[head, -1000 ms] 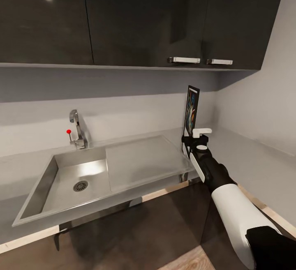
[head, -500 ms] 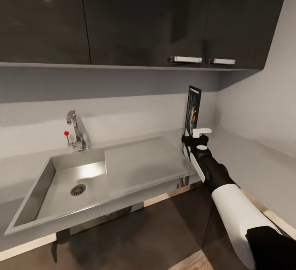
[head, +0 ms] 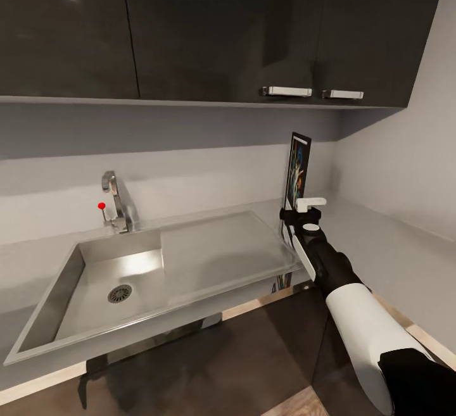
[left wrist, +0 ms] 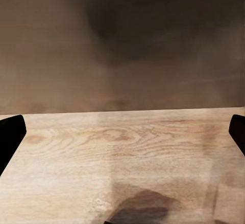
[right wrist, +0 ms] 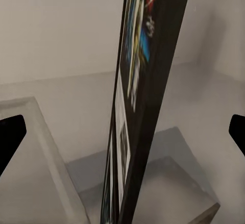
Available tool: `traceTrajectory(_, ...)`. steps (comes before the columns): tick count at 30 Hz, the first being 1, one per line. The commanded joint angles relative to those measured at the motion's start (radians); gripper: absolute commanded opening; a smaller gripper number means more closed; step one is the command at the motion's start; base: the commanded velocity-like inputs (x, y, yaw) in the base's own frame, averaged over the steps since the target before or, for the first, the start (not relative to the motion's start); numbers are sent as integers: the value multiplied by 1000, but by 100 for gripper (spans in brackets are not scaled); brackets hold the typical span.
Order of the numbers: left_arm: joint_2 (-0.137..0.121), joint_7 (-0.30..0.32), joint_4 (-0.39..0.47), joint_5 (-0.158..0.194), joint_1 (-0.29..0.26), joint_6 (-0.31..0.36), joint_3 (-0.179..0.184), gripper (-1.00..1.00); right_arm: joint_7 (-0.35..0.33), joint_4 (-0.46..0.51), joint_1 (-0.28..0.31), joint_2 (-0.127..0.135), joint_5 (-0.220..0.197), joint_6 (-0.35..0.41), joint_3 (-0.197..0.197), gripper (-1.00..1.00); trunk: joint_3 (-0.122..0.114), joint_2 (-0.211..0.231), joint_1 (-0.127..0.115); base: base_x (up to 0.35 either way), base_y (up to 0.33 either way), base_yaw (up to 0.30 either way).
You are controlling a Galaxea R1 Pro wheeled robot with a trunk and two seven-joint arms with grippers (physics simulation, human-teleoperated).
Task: Pick up the poster from the kitchen countertop and hang it on one of the wall nails in the kitchen.
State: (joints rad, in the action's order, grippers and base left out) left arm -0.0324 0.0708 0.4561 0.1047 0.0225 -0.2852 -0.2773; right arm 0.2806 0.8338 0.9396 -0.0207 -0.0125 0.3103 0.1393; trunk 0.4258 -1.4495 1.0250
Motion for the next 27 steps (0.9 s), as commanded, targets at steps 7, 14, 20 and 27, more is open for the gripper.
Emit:
traceTrajectory(7, 0, 8, 1, 10, 0, 0, -2, 100, 7, 1, 1, 0, -1, 6, 3, 100, 1, -1, 0, 61, 0, 0)
traceTrajectory(14, 0, 7, 1, 10, 0, 0, -2, 100, 8, 1, 1, 0, -1, 6, 3, 100, 1, -1, 0, 184, 0, 0)
traceTrajectory(20, 0, 7, 1, 10, 0, 0, -2, 100, 8, 2, 1, 0, -1, 7, 3, 100, 1, -1, 0, 43, 0, 0)
traceTrajectory(27, 0, 7, 1, 10, 0, 0, -2, 100, 8, 1, 1, 0, -1, 6, 2, 100, 1, -1, 0, 7, 0, 0)
